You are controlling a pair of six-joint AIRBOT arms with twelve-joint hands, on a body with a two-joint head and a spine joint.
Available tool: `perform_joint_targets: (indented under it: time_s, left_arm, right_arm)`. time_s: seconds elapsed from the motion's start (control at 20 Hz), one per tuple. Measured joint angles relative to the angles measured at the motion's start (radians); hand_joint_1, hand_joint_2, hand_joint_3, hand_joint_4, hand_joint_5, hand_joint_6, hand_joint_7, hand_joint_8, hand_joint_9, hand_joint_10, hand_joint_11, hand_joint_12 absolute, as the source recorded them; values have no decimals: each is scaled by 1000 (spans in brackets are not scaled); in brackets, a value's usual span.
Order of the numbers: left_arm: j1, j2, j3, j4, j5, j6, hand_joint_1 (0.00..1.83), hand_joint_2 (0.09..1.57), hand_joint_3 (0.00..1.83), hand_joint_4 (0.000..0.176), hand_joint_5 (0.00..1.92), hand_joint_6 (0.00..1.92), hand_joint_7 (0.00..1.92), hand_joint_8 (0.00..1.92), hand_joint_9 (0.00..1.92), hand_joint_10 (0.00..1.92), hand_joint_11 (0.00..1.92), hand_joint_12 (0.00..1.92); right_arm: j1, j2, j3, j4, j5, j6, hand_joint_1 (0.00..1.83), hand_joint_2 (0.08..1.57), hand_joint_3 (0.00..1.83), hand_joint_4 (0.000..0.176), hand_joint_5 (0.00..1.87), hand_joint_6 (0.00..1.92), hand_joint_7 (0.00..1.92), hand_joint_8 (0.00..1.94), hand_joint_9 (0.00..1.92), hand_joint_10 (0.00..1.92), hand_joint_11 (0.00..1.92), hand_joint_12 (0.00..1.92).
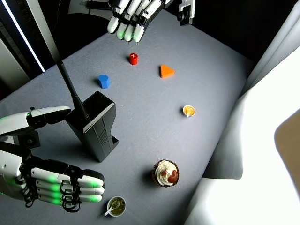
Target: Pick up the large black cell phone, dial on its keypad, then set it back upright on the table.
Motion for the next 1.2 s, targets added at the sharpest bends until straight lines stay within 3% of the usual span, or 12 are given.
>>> perform_joint_targets:
  time_s: [0.35,0.6,0.7,0.8,0.9,0.95,1.0,1.05,1.1,1.15,1.2]
  left_arm:
    - [2,-5,0,2,0,11,37,1227,1,0,301,0,349,2,257,1,0,524]
    - [2,-6,2,2,2,12,19,1230,1,0,299,3,344,1,278,5,0,561]
    - [2,-6,2,2,1,12,0,1235,3,0,307,4,355,4,288,8,0,566]
    - [2,-6,2,2,1,11,0,1235,2,0,286,2,340,2,280,3,0,537]
    - [2,-6,2,2,1,9,0,1227,0,0,268,4,367,8,292,7,0,563]
    - [2,-5,2,2,2,9,13,1224,0,0,276,4,382,8,314,10,0,634]
    - [2,-5,2,2,2,8,16,1220,0,0,299,8,408,10,334,12,0,694]
    - [2,-5,2,2,2,7,13,1218,0,0,301,7,403,6,334,10,0,704]
    - [2,-5,2,2,2,5,8,1221,0,0,300,4,394,2,324,5,0,672]
    - [2,-5,2,2,0,4,16,1220,0,0,295,1,384,0,320,2,0,657]
    - [2,-5,2,2,0,2,29,1218,0,0,305,3,393,2,328,4,0,684]
  right_arm:
    - [40,-38,45,-5,-31,0,637,1001,1,0,12,2,37,0,63,1,0,341]
    - [60,-45,40,-7,-44,-3,671,990,0,0,55,5,94,6,118,7,0,460]
    - [62,-48,32,-18,-46,-3,666,1004,3,0,105,8,177,14,205,18,0,626]
    - [63,-48,21,-19,-48,-3,650,1037,11,0,129,10,195,12,224,16,0,664]
    - [64,-48,8,-13,-50,-7,789,1120,5,0,332,13,441,16,524,51,122,1007]
    - [68,-48,4,-12,-52,-8,946,1117,1,0,439,15,546,16,637,58,217,1048]
    - [71,-48,4,-16,-52,-8,1165,1155,3,0,710,43,811,49,855,121,466,1135]
    - [73,-48,2,-18,-51,-9,1422,1135,3,0,896,573,859,926,816,1032,794,1484]
    - [74,-48,0,-11,-44,3,1379,1152,0,0,998,650,843,1224,775,1366,865,1439]
    - [74,-48,0,-11,-25,0,1466,1155,1,0,1028,574,798,1281,724,1390,811,1630]
    - [75,-48,0,-14,-23,-10,1479,1155,4,0,997,657,788,1282,725,1386,801,1671]
